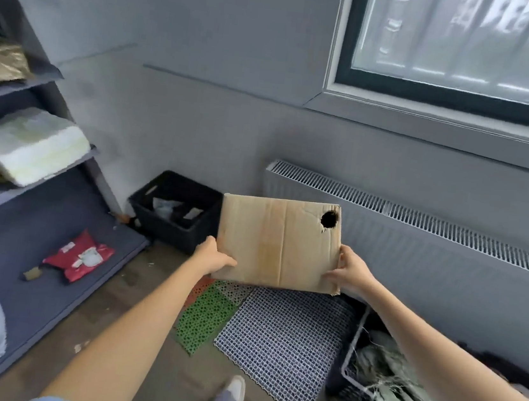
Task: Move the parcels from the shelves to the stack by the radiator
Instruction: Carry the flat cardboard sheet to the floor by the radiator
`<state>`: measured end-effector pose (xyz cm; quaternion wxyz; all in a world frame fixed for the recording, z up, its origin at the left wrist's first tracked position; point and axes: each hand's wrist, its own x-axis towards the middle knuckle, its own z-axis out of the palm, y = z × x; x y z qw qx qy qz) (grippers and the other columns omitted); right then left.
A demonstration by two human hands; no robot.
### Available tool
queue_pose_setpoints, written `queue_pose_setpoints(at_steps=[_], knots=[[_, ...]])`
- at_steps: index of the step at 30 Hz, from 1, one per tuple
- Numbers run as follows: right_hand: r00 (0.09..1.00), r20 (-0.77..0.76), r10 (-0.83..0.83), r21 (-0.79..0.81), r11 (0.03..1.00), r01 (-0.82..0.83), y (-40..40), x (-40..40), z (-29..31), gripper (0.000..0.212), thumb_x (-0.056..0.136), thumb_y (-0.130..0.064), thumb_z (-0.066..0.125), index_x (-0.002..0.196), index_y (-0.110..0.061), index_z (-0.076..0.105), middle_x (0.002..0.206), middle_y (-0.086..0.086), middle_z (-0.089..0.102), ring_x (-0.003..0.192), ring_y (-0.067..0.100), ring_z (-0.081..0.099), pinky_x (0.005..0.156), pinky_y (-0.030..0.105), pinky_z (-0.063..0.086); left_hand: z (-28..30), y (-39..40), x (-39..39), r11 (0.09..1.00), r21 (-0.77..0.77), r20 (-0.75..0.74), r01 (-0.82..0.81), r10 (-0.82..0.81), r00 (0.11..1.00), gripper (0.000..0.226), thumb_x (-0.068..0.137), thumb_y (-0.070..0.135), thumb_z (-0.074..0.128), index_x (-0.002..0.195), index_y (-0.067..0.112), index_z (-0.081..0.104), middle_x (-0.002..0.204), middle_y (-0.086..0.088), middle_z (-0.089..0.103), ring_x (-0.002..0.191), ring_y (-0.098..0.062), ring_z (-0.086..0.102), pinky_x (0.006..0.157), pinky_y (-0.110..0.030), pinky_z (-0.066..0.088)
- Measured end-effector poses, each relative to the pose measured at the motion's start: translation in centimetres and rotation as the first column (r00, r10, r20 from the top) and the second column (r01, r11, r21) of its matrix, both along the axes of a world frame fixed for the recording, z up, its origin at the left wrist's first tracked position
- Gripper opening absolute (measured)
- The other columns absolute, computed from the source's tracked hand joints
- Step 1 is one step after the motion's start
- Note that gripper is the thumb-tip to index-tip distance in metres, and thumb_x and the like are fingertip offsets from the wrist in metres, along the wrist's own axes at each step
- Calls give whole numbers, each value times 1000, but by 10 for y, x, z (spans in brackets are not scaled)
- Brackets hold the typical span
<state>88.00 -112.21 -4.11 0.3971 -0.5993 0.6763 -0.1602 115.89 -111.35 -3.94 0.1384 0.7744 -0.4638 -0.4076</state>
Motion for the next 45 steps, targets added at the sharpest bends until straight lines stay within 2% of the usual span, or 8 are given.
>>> queue_pose_setpoints(at_steps=[10,17,27,35,38,40,42,45], knots=[[859,45,-510,271,834,481,-67,-26,-105,73,70,-5,67,136,-11,37,126,7,52,112,25,52,79,30,47,-91,-186,-63,958,210,-297,197,-130,946,61,94,30,52,147,20,22,149,-7,36,132,-32,39,101,-50,37],[767,-12,-642,421,692,586,-79,-52,-288,78,77,-2,57,146,-19,26,140,6,45,125,26,44,97,38,45,-300,-195,-101,888,434,-311,152,-11,950,59,97,25,48,148,21,18,149,-7,36,131,-31,41,106,-50,33],[840,-60,-540,466,729,502,-122,-71,-581,69,77,3,51,140,-20,35,135,6,47,126,28,42,104,45,39,-610,-98,-119,773,628,-306,-92,353,884,67,95,16,51,148,21,10,145,-3,41,129,-26,42,100,-50,41],[906,-251,-342,202,896,394,-159,-75,-705,65,75,0,56,136,-14,40,144,8,38,137,27,30,114,44,24,-711,-61,-176,525,846,-338,-93,664,666,61,97,15,48,149,15,17,151,-2,31,130,-30,44,93,-56,40],[807,-326,-493,182,805,565,-123,-54,-719,80,82,-15,58,149,-18,14,157,12,8,144,30,10,117,48,15,-715,-77,-171,574,809,-340,-126,632,697,76,93,15,54,150,26,4,153,-4,28,129,-32,45,95,-55,42],[628,-271,-730,296,558,775,-95,-36,-717,91,84,-26,63,150,-20,0,157,15,4,144,32,11,114,47,16,-722,-103,-163,651,727,-299,-220,588,752,88,91,16,58,149,31,-6,153,-7,27,130,-34,43,98,-52,44],[396,-123,-910,517,282,808,-74,-22,-717,101,81,-34,68,150,-18,-4,156,16,14,142,31,20,113,41,22,-726,-129,-158,719,660,-283,-217,506,815,98,87,14,64,147,37,-9,154,-9,25,131,-37,41,99,-53,45],[299,87,-950,708,270,653,-65,-14,-715,92,79,-29,72,148,-19,12,143,1,42,126,18,44,105,31,36,-723,-151,-164,814,581,-321,-27,259,911,88,83,4,65,147,34,13,149,-6,35,128,-31,44,100,-53,43]])
